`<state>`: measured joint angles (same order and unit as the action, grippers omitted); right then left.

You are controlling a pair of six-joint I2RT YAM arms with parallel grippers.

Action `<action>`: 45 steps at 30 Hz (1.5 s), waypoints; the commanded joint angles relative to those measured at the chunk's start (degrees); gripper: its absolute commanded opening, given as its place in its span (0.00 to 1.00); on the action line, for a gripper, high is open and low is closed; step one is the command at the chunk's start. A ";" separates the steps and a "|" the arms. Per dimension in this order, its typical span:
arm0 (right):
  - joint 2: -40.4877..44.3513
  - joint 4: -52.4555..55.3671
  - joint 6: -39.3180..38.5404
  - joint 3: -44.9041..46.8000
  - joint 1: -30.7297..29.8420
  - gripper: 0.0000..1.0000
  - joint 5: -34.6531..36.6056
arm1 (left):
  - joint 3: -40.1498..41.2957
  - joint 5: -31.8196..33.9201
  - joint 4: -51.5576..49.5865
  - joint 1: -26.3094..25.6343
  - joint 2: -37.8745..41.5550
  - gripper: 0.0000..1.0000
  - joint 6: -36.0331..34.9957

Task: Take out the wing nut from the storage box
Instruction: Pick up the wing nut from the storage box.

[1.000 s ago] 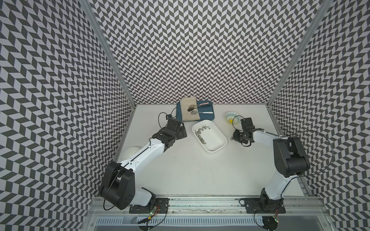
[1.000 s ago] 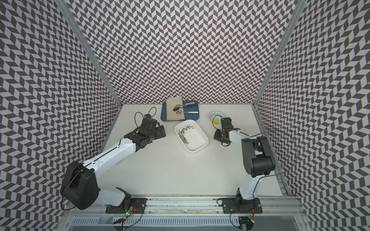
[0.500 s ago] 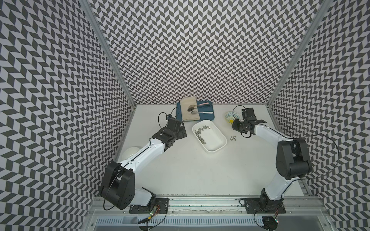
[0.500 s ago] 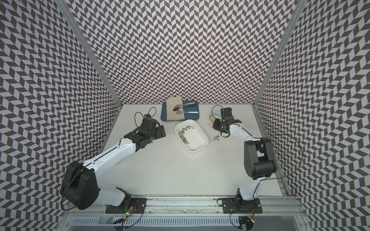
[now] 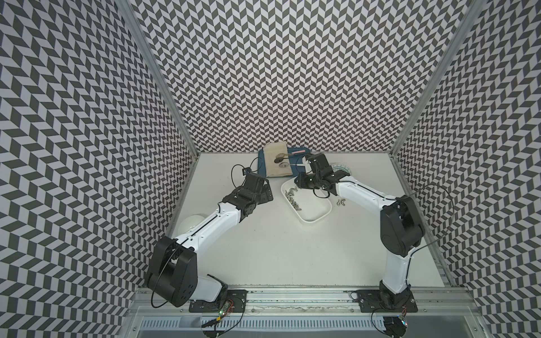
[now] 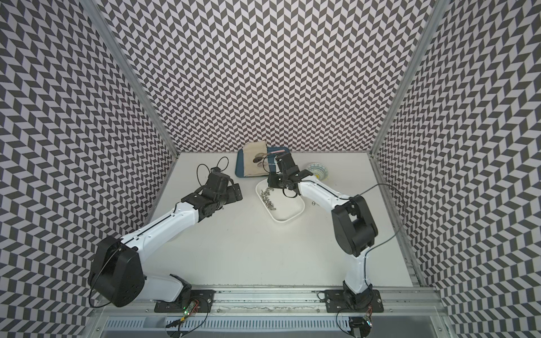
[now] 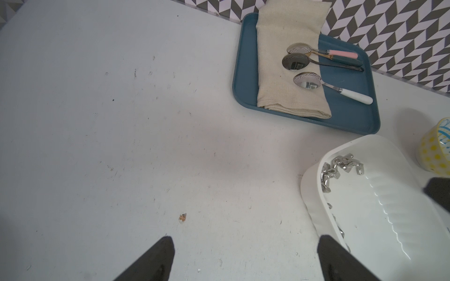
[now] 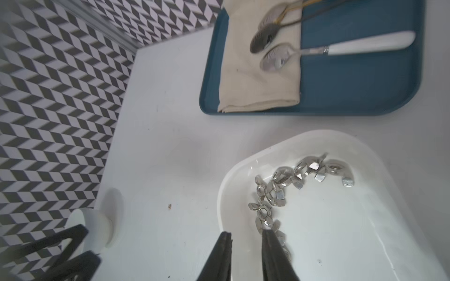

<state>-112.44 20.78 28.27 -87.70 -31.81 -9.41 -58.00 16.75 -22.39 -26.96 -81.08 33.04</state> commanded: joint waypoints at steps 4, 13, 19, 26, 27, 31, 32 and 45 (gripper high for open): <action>-5.26 -3.02 2.46 -1.51 -0.79 0.27 0.79 | -1.01 -0.05 -1.57 0.50 1.67 0.96 -0.69; -10.18 -5.38 10.40 -3.52 -0.71 0.29 1.76 | -0.91 0.61 -3.08 0.88 3.03 0.96 -1.04; -12.89 -6.18 13.24 -4.98 -0.71 0.28 1.71 | 0.24 1.00 -3.44 1.57 4.60 0.96 -1.04; -14.32 -6.28 14.23 -5.70 -0.10 0.28 2.42 | 0.51 1.26 -3.71 2.62 5.73 0.96 -1.63; -14.73 -6.20 14.33 -6.02 -0.01 0.28 2.43 | 0.57 1.26 -3.67 2.69 5.92 0.96 -1.69; -16.65 -5.18 14.44 -7.98 0.43 0.27 2.78 | 0.90 1.26 -3.70 3.32 6.36 0.96 -1.92; -16.91 -5.12 14.56 -8.10 0.52 0.26 2.84 | 1.00 1.26 -3.71 3.40 6.51 0.96 -1.97; -17.94 -4.28 14.11 -8.27 1.67 0.19 3.41 | 0.79 0.57 -2.92 4.37 6.31 0.96 -2.25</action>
<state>-128.97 16.71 42.81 -94.65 -30.46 -7.11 -57.14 17.26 -25.30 -22.83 -75.37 31.35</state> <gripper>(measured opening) 0.192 0.959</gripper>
